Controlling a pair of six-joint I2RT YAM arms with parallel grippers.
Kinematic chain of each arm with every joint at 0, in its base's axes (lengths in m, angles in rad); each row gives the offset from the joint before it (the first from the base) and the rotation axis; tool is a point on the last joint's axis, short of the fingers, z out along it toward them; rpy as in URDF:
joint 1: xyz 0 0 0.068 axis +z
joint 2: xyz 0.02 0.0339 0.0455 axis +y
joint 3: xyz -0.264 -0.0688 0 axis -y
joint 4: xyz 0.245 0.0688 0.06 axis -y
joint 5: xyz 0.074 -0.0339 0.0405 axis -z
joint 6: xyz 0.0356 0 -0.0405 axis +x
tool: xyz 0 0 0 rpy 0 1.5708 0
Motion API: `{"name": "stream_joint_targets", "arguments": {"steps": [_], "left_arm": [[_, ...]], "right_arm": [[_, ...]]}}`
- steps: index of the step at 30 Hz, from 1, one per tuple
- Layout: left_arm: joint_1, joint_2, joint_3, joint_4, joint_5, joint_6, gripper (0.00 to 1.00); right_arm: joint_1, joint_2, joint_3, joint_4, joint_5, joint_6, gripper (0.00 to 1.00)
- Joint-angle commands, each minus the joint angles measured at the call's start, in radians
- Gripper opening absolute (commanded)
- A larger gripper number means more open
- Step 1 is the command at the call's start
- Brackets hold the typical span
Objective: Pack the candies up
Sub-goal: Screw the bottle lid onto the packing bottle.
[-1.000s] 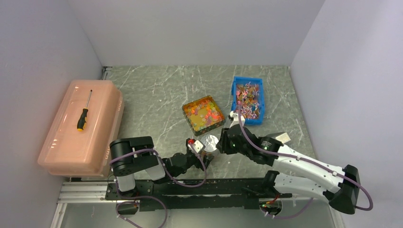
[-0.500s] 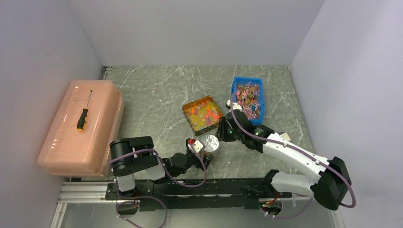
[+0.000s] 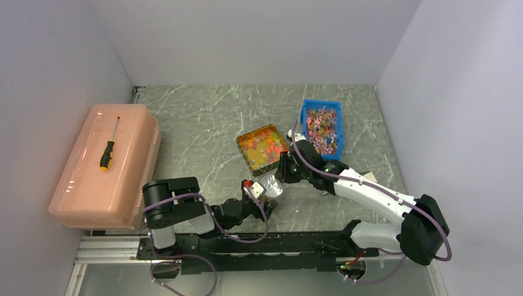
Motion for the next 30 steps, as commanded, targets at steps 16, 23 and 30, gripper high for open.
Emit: {"name": "stream_joint_targets", "arguments": {"steps": [16,23,30], "left_arm": [[0.000,-0.008,0.032,-0.035,0.013,-0.024,0.40],[0.000,-0.018,0.051,-0.072,0.008,-0.019,0.40],[0.000,-0.033,0.051,-0.090,0.003,-0.016,0.40]], "right_arm": [[0.036,-0.322,-0.238,-0.029,-0.077,0.124,0.15],[0.145,-0.378,-0.264,-0.050,-0.019,0.208,0.15],[0.243,-0.346,-0.263,-0.039,0.046,0.262,0.15]]}}
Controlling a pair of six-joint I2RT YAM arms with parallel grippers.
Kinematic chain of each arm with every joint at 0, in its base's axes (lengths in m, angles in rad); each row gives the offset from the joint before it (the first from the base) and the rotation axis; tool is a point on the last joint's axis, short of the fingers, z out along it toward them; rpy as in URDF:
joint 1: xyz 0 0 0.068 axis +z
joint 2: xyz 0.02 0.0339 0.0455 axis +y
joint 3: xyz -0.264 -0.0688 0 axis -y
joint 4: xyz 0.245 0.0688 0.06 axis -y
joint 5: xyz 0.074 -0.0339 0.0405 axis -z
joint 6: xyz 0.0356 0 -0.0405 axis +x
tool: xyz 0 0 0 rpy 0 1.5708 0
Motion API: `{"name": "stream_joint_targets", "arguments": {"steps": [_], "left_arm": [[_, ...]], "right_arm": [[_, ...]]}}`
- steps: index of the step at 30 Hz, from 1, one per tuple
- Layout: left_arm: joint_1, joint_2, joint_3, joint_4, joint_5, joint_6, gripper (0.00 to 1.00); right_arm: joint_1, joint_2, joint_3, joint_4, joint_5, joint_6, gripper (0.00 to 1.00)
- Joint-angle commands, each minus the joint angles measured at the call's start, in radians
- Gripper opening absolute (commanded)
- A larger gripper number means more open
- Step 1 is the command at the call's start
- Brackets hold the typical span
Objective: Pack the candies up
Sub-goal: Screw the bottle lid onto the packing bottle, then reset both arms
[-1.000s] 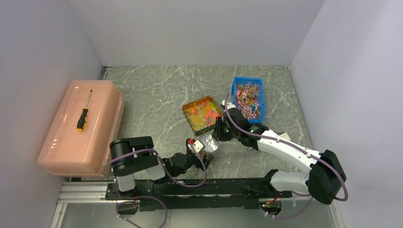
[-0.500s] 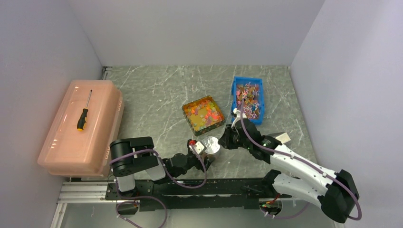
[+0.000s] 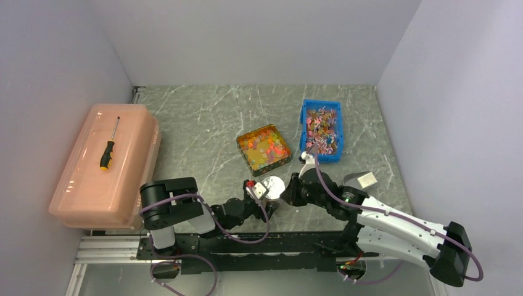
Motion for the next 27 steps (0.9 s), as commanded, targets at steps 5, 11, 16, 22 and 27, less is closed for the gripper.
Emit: {"name": "stream_joint_targets", "arguments": {"steps": [5,11,16,22,27], "left_arm": [[0.005,-0.019,0.027,-0.040,-0.016,-0.021,0.40],[0.005,-0.026,0.026,-0.049,-0.020,-0.023,0.40],[0.005,-0.047,0.028,-0.082,-0.029,-0.026,0.44],[0.005,-0.069,0.035,-0.117,-0.018,-0.027,0.56],[0.005,-0.081,0.036,-0.141,-0.022,-0.046,0.71]], "right_arm": [[0.068,0.002,0.041,-0.087,0.010,0.045,0.17],[0.068,-0.044,0.108,-0.193,0.092,0.026,0.22],[0.069,-0.080,0.137,-0.238,0.137,0.010,0.28],[0.069,-0.085,0.137,-0.251,0.153,-0.003,0.32],[0.068,-0.098,0.124,-0.251,0.163,-0.011,0.35]]}}
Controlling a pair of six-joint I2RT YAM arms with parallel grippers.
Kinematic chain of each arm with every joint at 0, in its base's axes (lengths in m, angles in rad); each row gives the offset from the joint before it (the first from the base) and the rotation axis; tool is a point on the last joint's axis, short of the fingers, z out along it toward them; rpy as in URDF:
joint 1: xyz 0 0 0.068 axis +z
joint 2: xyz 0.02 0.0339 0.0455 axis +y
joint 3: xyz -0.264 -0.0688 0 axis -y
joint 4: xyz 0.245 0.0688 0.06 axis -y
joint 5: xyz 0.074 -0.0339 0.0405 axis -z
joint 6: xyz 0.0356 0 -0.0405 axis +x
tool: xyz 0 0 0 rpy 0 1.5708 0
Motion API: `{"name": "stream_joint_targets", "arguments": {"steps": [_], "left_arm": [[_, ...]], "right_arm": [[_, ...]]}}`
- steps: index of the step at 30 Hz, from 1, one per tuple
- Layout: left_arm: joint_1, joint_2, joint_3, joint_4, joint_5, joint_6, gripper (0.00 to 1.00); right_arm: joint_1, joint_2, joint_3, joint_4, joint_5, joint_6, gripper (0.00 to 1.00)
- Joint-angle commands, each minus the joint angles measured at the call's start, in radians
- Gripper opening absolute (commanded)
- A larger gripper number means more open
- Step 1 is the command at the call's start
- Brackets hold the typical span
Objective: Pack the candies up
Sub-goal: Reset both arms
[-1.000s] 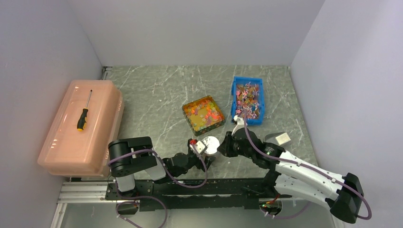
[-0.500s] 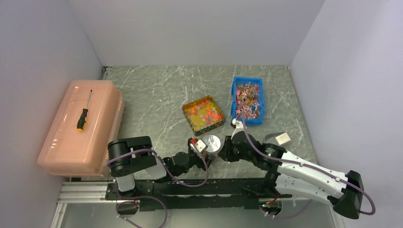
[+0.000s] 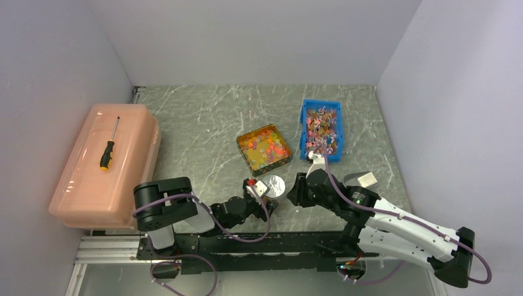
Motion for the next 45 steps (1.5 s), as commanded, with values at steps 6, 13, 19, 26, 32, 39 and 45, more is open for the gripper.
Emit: {"name": "stream_joint_targets", "arguments": {"steps": [6,13,19,26,32,39,45], "left_arm": [[0.002,-0.050,0.042,-0.099,-0.001,-0.043,0.79],[0.002,-0.070,0.078,-0.177,0.008,-0.039,0.81],[0.001,-0.084,0.098,-0.228,0.016,-0.036,0.99],[-0.002,-0.146,0.126,-0.345,0.010,-0.033,0.99],[-0.008,-0.258,0.166,-0.517,0.052,-0.025,0.99],[-0.022,-0.447,0.224,-0.814,0.171,-0.001,1.00],[-0.024,-0.614,0.305,-1.080,0.121,0.001,0.99]], "right_arm": [[0.001,-0.043,0.002,-0.014,0.037,-0.029,0.37],[0.001,-0.088,-0.001,-0.043,0.055,-0.043,0.37],[0.001,-0.123,0.002,-0.061,0.063,-0.054,0.38],[0.000,-0.153,0.025,-0.067,0.067,-0.084,0.39],[0.000,-0.138,0.059,-0.067,0.084,-0.120,0.40],[0.000,-0.127,0.106,-0.064,0.102,-0.165,0.42],[0.001,-0.091,0.146,-0.062,0.127,-0.198,0.44]]}}
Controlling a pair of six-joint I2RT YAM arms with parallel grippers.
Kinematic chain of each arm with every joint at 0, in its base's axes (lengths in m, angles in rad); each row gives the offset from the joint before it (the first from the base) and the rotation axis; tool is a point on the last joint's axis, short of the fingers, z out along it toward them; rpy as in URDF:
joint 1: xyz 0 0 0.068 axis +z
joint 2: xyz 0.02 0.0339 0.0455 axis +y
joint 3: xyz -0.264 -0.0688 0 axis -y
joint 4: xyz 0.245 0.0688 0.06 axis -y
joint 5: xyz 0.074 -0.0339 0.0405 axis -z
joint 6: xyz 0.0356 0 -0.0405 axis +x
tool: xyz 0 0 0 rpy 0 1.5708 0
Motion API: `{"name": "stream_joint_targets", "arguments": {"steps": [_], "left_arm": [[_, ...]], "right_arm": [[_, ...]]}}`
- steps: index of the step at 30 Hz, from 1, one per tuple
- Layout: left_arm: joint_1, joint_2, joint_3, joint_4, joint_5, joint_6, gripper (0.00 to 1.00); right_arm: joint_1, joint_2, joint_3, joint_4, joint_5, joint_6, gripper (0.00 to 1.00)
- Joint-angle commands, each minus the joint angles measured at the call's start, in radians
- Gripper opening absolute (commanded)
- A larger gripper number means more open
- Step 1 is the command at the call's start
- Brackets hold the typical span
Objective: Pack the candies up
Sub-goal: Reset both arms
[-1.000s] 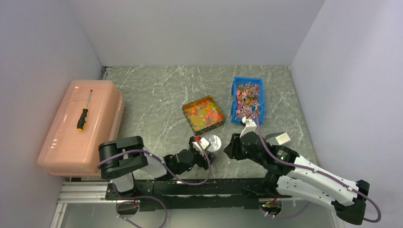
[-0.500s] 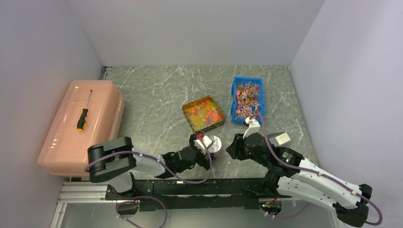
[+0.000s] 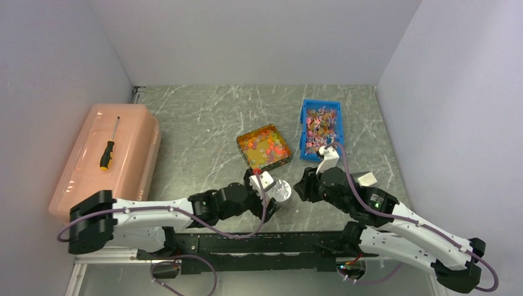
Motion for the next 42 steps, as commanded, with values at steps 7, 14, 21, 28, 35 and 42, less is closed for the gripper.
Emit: {"name": "stream_joint_targets", "arguments": {"steps": [7,14,21,28,35,42], "left_arm": [[-0.004,-0.298,0.111,-0.386,-0.151,0.056,0.99],[0.001,-0.381,0.287,-0.677,-0.321,0.081,0.99],[0.115,-0.340,0.531,-0.930,-0.304,0.086,0.99],[0.469,-0.378,0.581,-0.949,-0.101,0.117,0.99],[0.715,-0.459,0.516,-0.881,0.035,0.083,0.99],[0.714,-0.591,0.379,-0.789,0.081,0.067,1.00]], "right_arm": [[0.001,0.063,0.120,0.014,0.077,-0.078,0.52],[0.001,0.104,0.186,-0.003,0.170,-0.135,0.62],[-0.052,0.143,0.222,0.060,0.306,-0.233,0.74],[-0.428,0.207,0.293,0.121,0.050,-0.332,0.80],[-0.592,0.235,0.286,0.161,-0.133,-0.272,0.84],[-0.604,0.127,0.120,0.279,-0.216,-0.245,0.98]]}}
